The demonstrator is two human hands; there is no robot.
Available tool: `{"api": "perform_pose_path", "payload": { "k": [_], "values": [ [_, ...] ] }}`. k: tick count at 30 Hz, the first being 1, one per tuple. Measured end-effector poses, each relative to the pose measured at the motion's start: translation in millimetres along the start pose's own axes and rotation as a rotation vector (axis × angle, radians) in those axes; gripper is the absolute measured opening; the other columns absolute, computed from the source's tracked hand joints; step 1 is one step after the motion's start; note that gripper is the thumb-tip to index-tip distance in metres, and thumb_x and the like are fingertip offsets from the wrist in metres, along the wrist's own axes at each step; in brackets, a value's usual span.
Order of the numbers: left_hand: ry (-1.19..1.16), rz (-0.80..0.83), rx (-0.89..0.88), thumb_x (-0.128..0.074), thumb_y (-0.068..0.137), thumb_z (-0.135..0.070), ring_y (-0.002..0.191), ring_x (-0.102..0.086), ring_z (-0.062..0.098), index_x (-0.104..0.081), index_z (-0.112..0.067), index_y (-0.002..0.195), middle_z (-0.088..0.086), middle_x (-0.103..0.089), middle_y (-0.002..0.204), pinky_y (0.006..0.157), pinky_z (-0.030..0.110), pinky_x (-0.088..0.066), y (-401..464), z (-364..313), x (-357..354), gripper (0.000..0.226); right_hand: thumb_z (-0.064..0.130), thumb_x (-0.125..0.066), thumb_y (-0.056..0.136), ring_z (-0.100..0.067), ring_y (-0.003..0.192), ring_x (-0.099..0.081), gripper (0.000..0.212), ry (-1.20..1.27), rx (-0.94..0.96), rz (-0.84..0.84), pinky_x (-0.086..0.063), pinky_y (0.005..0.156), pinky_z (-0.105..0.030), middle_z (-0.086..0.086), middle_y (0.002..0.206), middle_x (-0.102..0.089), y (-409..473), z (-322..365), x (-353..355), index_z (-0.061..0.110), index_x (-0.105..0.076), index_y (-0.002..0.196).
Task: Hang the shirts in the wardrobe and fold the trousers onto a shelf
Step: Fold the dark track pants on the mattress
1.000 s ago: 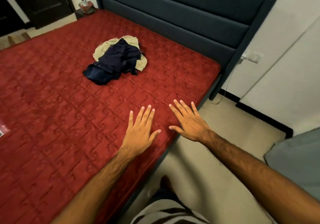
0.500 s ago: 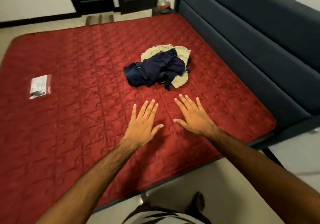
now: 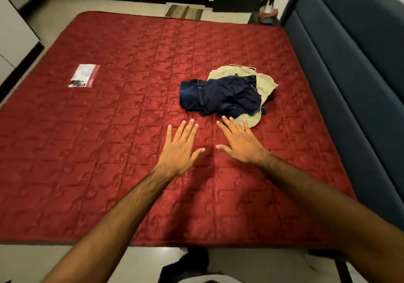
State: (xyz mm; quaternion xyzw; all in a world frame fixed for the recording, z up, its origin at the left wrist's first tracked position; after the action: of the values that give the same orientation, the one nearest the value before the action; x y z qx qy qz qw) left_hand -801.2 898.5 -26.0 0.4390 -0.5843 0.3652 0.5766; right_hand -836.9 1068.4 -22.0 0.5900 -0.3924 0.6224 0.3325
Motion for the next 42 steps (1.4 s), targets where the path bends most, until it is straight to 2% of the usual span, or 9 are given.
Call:
{"api": "perform_pose_path", "payload": {
  "k": [9,18,24,28,30,32,36,39,42],
  "values": [
    [-0.085,0.040,0.031,-0.018,0.096,-0.067,0.152,-0.020,0.027,-0.029,-0.011,0.156,0.006,-0.021,0.165,0.119,0.062,-0.015,98.0,37.9,-30.5,0.083,0.065,-0.041,0.095,-0.025,0.152,-0.011,0.083,0.029,-0.068,0.103,-0.008,0.120,-0.057,-0.006,0.166,-0.011,102.4,-50.0,-24.1,0.018,-0.016,0.158],
    [-0.135,0.082,0.121,-0.007,0.092,-0.067,0.154,-0.013,0.029,-0.023,-0.014,0.158,0.006,-0.017,0.166,0.120,0.060,-0.009,201.9,68.9,-83.1,0.086,0.060,-0.042,0.097,-0.024,0.152,-0.012,0.078,0.034,-0.086,0.152,-0.007,0.121,-0.055,-0.004,0.165,-0.013,213.2,-133.7,-66.0,0.019,-0.015,0.158],
    [-0.374,0.198,0.358,-0.045,0.099,-0.054,0.150,-0.021,0.030,-0.022,-0.015,0.157,0.010,-0.024,0.163,0.118,0.057,-0.025,284.5,75.3,-167.1,0.074,0.058,-0.043,0.097,-0.027,0.151,-0.012,0.078,0.114,-0.172,0.224,-0.009,0.120,-0.058,-0.007,0.165,-0.013,293.8,-239.3,-139.4,0.016,-0.016,0.158],
    [-0.633,0.187,0.513,-0.060,0.095,-0.042,0.139,-0.037,0.036,-0.031,-0.010,0.152,0.016,-0.040,0.151,0.112,0.052,-0.035,375.6,87.6,-241.3,0.071,0.054,-0.046,0.098,-0.032,0.151,-0.009,0.078,0.168,-0.235,0.129,-0.008,0.121,-0.057,-0.010,0.165,-0.010,365.2,-316.9,-181.6,0.014,-0.017,0.157],
    [-0.759,0.206,0.616,-0.063,0.085,-0.054,0.136,-0.043,0.033,-0.038,-0.010,0.147,0.015,-0.047,0.146,0.111,0.052,-0.038,415.7,102.1,-281.1,0.081,0.051,-0.051,0.096,-0.033,0.151,-0.010,0.079,0.209,-0.323,0.032,-0.011,0.120,-0.058,-0.010,0.165,-0.009,384.9,-354.0,-201.1,0.015,-0.015,0.158],
    [-0.897,0.143,0.790,-0.065,0.069,-0.067,0.128,-0.053,0.033,-0.046,-0.009,0.137,0.014,-0.057,0.137,0.106,0.051,-0.044,450.1,121.2,-320.0,0.092,0.046,-0.059,0.093,-0.036,0.146,-0.020,0.080,0.310,-0.440,-0.025,-0.024,0.115,-0.058,-0.010,0.163,-0.015,397.9,-393.8,-220.7,0.022,-0.016,0.157],
    [-1.037,0.123,1.058,-0.082,0.058,-0.056,0.117,-0.062,0.031,-0.047,-0.011,0.129,0.012,-0.063,0.128,0.101,0.050,-0.049,471.5,138.5,-363.6,0.091,0.026,-0.072,0.087,-0.036,0.124,-0.043,0.072,0.413,-0.528,-0.158,-0.037,0.101,-0.054,-0.008,0.137,-0.044,395.3,-425.8,-229.6,0.031,-0.031,0.146],
    [-1.153,0.189,1.014,-0.080,0.065,-0.028,0.104,-0.068,0.028,-0.061,-0.005,0.120,0.014,-0.070,0.116,0.094,0.046,-0.056,468.9,108.8,-351.9,0.062,0.007,-0.063,0.085,-0.034,0.112,-0.056,0.065,0.815,-0.548,-0.216,-0.046,0.093,-0.049,-0.010,0.123,-0.060,379.1,-416.0,-227.1,0.028,-0.035,0.140],
    [-1.252,0.140,0.914,-0.069,0.077,-0.006,0.088,-0.067,0.015,-0.063,-0.011,0.112,0.007,-0.070,0.100,0.075,0.030,-0.057,440.8,80.4,-295.4,0.035,0.005,-0.063,0.083,-0.033,0.099,-0.065,0.068,1.142,-0.659,-0.173,-0.053,0.077,-0.041,-0.011,0.114,-0.066,356.5,-402.9,-219.0,0.027,-0.033,0.140]
  ]
}}
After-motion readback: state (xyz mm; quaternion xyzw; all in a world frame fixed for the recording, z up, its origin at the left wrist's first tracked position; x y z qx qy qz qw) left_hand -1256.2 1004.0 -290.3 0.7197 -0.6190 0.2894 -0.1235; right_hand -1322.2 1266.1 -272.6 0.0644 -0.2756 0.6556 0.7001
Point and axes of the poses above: each hand's wrist, its own y-axis towards the middle knuckle, its own x-axis out of the back of the hand, z = x × y, the point moved 9 cm from there along y, towards the middle knuckle
